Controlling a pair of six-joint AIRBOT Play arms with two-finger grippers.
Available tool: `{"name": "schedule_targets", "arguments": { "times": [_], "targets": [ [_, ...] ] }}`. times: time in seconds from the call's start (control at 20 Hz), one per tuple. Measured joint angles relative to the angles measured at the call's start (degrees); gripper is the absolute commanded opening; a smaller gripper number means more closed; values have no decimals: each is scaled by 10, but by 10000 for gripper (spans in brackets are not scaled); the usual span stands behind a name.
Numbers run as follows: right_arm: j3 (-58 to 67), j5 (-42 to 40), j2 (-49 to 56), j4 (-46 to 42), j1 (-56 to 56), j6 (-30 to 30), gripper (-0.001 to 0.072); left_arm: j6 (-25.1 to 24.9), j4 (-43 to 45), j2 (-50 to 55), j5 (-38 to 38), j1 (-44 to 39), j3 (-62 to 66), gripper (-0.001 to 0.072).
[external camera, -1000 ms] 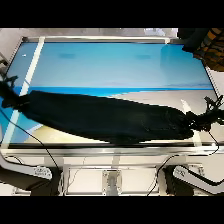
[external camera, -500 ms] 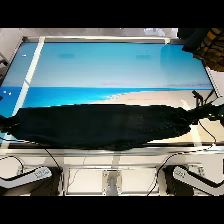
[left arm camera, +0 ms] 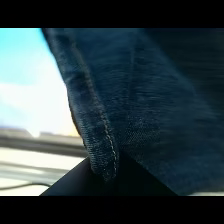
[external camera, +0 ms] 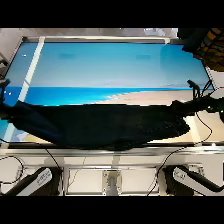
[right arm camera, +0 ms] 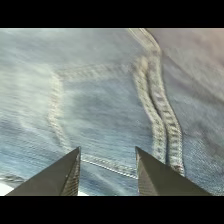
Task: Fold the clothes and pants, and hang the long-sleeved shirts on hangers.
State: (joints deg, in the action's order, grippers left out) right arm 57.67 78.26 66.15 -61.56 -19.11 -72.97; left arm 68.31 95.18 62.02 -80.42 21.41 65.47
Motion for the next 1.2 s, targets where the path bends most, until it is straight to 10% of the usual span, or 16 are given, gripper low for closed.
{"name": "schedule_targets", "arguments": {
  "times": [0.45,1.1,1.2],
  "targets": [
    [85,30,-53,11,3,0,387,60,-62,-40,-153,-307,101,34],
    [91,86,-64,11,3,0,388,134,-307,174,11,-568,110,40],
    [92,93,-65,11,3,0,388,134,-339,209,18,-590,110,237]
  ]
}}
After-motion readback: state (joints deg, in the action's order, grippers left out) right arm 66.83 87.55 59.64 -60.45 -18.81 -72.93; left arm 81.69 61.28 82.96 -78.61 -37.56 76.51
